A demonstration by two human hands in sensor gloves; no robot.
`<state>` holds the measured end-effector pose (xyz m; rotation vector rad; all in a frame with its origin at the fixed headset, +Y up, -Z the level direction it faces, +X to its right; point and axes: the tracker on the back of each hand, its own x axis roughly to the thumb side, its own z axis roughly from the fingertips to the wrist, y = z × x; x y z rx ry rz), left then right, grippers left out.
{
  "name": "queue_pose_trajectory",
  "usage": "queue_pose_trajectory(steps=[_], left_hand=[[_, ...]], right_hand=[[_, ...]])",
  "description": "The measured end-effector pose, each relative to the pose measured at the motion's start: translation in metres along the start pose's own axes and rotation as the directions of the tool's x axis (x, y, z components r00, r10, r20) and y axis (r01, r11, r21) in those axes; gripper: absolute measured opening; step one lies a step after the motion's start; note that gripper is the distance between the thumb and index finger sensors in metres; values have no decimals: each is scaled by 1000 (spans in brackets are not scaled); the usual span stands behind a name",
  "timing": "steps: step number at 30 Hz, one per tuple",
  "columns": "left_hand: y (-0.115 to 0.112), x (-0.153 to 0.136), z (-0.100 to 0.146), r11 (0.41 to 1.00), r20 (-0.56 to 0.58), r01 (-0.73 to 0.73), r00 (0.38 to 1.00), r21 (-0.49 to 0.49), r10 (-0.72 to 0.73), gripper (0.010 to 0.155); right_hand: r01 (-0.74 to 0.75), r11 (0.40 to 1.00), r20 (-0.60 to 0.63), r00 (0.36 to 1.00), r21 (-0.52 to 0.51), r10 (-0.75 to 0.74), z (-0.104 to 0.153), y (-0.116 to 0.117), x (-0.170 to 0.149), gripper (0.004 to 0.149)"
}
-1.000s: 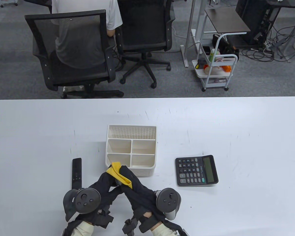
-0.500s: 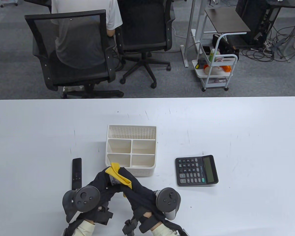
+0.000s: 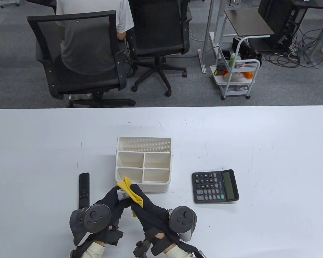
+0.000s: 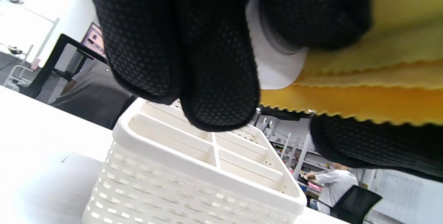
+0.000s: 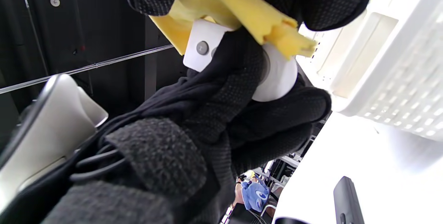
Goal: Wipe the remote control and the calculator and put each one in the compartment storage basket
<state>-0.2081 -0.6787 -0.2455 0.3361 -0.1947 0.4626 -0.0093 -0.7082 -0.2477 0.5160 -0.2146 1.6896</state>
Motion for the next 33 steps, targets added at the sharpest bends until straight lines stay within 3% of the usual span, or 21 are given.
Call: queue_pose_trajectory(steps=[4, 11, 15, 21, 25, 29, 33], left_hand=[[-4, 5, 0, 998, 81, -43, 996, -37, 45, 58], [0, 0, 2, 1000, 1, 11, 1000, 9, -11, 55], [1, 3, 3, 1000, 68, -20, 998, 23, 18, 52], [2, 17, 6, 999, 146, 21, 989, 37, -26, 53], [3, 11, 5, 999, 91, -7, 996, 38, 4, 53], [5, 5, 5, 998, 43, 30, 999, 48, -32, 53], [4, 10, 6, 999, 113, 32, 993, 42, -36, 52]], right_hand=[[17, 1000, -49, 999, -21, -18, -1, -4, -7, 58], [31, 1000, -19, 999, -1, -31, -1, -3, 1, 57], [66, 997, -5, 998, -38, -66, -2, -6, 2, 61], [-39, 997, -31, 999, -62, 38, -4, -11, -1, 67], [-26, 997, -55, 998, -76, 22, -2, -11, -3, 54], [-29, 998, -17, 999, -51, 28, -2, -7, 2, 53], [46, 995, -8, 999, -93, -47, 0, -8, 2, 52]])
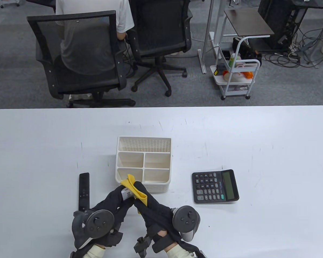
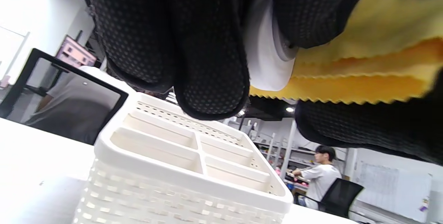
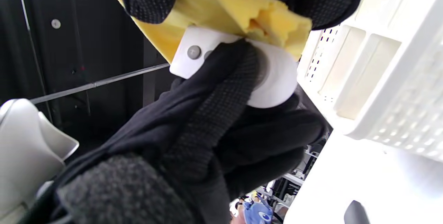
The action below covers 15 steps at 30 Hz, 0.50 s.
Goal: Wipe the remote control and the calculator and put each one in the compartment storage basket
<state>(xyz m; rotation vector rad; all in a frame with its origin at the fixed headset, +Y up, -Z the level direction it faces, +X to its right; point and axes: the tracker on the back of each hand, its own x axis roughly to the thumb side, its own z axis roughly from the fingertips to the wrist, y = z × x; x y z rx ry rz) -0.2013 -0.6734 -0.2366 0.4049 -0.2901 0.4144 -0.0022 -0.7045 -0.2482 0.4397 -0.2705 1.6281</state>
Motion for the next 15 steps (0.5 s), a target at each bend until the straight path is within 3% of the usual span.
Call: queue_pose_trajectory(steps=[3, 10, 15], left_hand=[[1, 4, 0, 1000, 22, -20, 1000, 2, 20, 52], [3, -4, 0, 1000, -79, 18, 997, 13, -17, 52], [-1, -2, -1, 1000, -48, 30, 998, -9, -30, 52]], right_hand=[[-3, 1000, -22, 1000, -17, 2, 0, -2, -3, 53], [-53, 998, 2, 999, 41, 53, 0, 2, 0, 53], [4, 999, 23, 1000, 49, -5, 0, 5, 2, 52]])
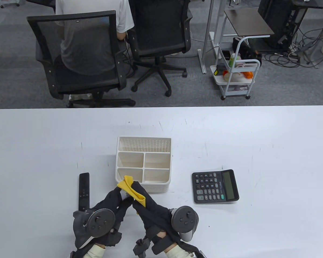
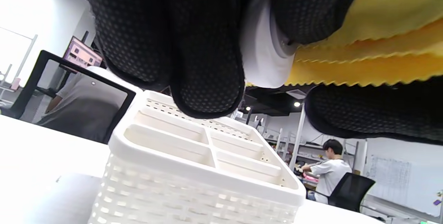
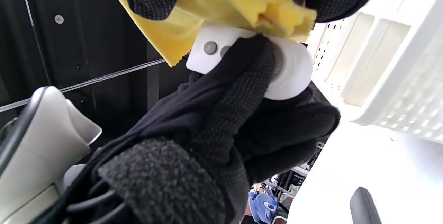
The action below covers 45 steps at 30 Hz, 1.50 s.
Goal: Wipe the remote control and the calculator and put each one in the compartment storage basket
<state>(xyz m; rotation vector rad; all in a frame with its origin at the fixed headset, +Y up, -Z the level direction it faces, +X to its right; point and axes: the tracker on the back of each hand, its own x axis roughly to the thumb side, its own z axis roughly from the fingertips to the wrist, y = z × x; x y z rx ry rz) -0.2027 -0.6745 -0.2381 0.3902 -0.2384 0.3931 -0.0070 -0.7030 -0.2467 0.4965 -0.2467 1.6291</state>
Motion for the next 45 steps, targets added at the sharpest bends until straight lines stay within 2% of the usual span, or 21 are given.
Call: queue_pose_trajectory(steps=[2, 7, 11, 13, 18, 22, 24, 28, 31, 34, 37, 41, 45], left_hand=[[1, 3, 0, 1000, 29, -20, 999, 8, 20, 52], [-2, 0, 0, 992, 16, -127, 992, 4, 127, 53], [-2, 0, 0, 993, 32, -121, 992, 3, 121, 54], [-2, 2, 0, 990, 49, -143, 989, 7, 142, 55], [1, 3, 2, 987, 47, -158, 987, 38, 156, 55], [4, 1, 2, 992, -25, -92, 995, 83, 95, 57], [3, 1, 2, 995, -23, -43, 999, 85, 45, 57], [1, 4, 2, 994, 63, -93, 994, 56, 89, 65], [-5, 11, 2, 989, 123, -144, 982, -14, 145, 71], [-6, 10, 1, 993, 116, -118, 986, -14, 118, 72], [-5, 2, 0, 991, 68, -132, 989, -3, 132, 75], [-7, -6, -2, 985, 48, -171, 984, -34, 173, 89], [-9, -9, -4, 981, 28, -177, 983, -76, 179, 86]], right_hand=[[13, 1000, 0, 1000, -5, -13, 0, -1, -2, 53], [37, 999, -6, 999, 7, -37, 1, 1, -2, 55], [24, 999, -16, 1000, 30, -23, 1, 3, 2, 58], [23, 1000, -11, 1000, -2, -23, 1, 0, 4, 57], [54, 999, -17, 998, 4, -54, 0, -3, 2, 59], [34, 997, -51, 998, 65, -31, 2, 4, -4, 59], [23, 998, -42, 999, 58, -21, 2, 6, -3, 59], [38, 999, -43, 998, 32, -37, 1, 2, -3, 59], [66, 997, -65, 996, 30, -64, -1, -2, -5, 60], [68, 997, -74, 995, 36, -66, -1, -3, -7, 59], [24, 996, -60, 998, 86, -19, -2, 0, -5, 57], [-44, 993, -45, 998, 113, 50, -2, 5, -3, 55], [-48, 994, -53, 997, 103, 54, -1, 3, -3, 55]])
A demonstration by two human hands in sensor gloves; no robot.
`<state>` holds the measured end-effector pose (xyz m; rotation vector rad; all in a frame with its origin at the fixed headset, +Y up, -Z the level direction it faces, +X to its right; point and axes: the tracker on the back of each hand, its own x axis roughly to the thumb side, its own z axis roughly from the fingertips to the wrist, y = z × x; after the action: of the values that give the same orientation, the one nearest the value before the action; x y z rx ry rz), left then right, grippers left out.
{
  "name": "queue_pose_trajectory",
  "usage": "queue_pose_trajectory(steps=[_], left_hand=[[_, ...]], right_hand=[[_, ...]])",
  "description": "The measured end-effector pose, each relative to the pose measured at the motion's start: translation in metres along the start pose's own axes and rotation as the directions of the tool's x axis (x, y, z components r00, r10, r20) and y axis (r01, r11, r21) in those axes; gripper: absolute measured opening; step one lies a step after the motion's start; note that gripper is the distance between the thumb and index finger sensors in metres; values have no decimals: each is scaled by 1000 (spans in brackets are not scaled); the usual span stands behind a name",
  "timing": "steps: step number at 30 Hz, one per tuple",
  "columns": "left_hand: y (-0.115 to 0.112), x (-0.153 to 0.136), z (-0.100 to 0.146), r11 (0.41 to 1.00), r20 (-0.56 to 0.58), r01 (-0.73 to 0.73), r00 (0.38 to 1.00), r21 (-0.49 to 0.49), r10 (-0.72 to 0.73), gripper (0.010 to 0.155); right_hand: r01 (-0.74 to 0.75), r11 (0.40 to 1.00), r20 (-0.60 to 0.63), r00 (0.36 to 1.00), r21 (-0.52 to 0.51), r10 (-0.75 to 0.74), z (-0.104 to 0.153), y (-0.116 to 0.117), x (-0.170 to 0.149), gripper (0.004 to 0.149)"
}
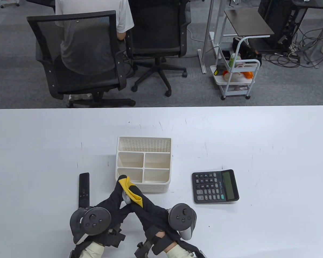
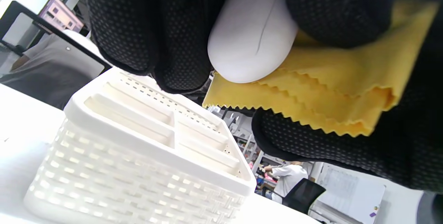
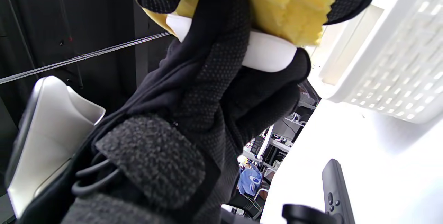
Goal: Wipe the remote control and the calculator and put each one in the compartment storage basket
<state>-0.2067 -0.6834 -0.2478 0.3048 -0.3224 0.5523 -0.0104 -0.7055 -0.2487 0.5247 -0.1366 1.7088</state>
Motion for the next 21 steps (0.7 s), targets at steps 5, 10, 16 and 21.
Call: queue_pose_trajectory(steps=[5, 10, 16, 21], left_hand=[[-3, -1, -2, 995, -23, 47, 999, -86, -49, 83], [-4, 7, -1, 993, 48, 93, 995, -77, -90, 86], [-3, 4, -1, 996, 8, 74, 997, -58, -73, 88], [-2, 1, -2, 997, -17, 40, 999, -59, -41, 87]], right_hand=[[11, 999, 43, 999, -44, -9, 1, -3, 5, 54], [35, 999, 53, 998, -32, -34, 2, 1, 5, 56], [40, 999, 40, 998, -31, -39, 1, -1, 3, 56], [41, 997, 45, 998, -58, -38, 1, -6, 5, 55]])
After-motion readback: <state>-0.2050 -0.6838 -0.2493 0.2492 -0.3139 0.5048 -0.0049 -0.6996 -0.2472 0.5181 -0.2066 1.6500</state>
